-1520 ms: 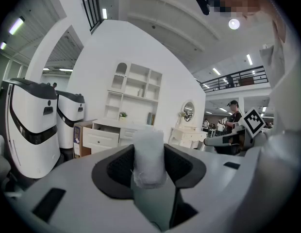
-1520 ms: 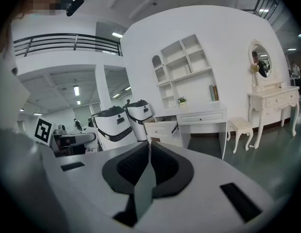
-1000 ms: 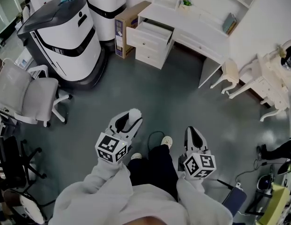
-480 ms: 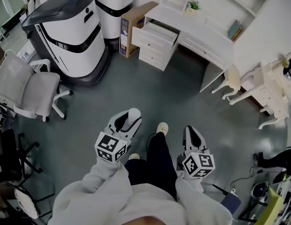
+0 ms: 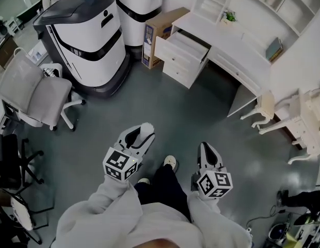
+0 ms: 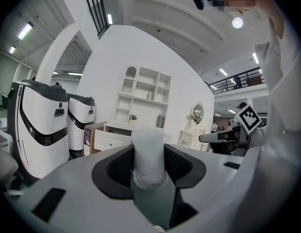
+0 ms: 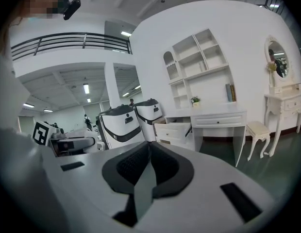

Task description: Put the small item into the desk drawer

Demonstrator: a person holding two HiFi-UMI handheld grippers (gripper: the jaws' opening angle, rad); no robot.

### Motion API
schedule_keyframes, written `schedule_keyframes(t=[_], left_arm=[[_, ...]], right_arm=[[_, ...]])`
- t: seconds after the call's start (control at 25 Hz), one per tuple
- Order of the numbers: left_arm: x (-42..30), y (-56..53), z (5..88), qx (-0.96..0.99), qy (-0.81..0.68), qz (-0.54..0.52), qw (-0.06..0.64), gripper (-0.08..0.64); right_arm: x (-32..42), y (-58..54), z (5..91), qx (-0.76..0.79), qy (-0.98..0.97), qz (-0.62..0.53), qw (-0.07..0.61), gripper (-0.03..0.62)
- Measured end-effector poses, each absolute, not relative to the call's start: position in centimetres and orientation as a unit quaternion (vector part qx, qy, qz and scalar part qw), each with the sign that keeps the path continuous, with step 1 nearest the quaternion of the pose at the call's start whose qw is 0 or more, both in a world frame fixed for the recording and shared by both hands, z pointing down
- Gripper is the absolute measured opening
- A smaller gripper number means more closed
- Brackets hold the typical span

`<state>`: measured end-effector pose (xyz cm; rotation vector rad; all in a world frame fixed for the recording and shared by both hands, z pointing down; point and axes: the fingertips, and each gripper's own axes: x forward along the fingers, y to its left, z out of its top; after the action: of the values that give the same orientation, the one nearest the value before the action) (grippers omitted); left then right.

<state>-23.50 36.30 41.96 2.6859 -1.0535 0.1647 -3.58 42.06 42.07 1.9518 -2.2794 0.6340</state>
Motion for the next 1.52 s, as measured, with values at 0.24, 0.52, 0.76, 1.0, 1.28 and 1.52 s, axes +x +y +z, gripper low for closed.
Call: schedule_keyframes(t=[0.24, 0.52, 0.76, 1.0, 1.28, 1.52], left_arm=[[-18.3, 30.9, 40.7, 0.923, -0.360, 0.048, 0.127, 0.190], [-14.6, 27.3, 41.5, 0.918, -0.365, 0.067, 0.140, 0.190], [-13.3, 25.3, 41.6, 0.912, -0.378, 0.077, 0.142, 0.190], [-12.4, 24.2, 41.8, 0.906, -0.390, 0.083, 0.142, 0.190], [-10.5, 23.0, 41.3, 0.904, -0.398, 0.078, 0.135, 0.190], [-9.0, 23.3, 40.5, 0.908, -0.396, 0.073, 0.116, 0.190]], right_arm=[[1.5, 36.1, 41.7, 0.633, -0.747, 0.199, 0.039, 0.043], [5.4, 31.9, 43.0, 0.627, -0.744, 0.227, 0.036, 0.043], [6.8, 29.6, 43.5, 0.615, -0.751, 0.239, 0.033, 0.043], [7.7, 27.8, 43.8, 0.602, -0.760, 0.244, 0.031, 0.043], [9.0, 26.4, 43.5, 0.589, -0.771, 0.240, 0.025, 0.043], [9.6, 25.9, 43.3, 0.584, -0.777, 0.235, 0.007, 0.043]])
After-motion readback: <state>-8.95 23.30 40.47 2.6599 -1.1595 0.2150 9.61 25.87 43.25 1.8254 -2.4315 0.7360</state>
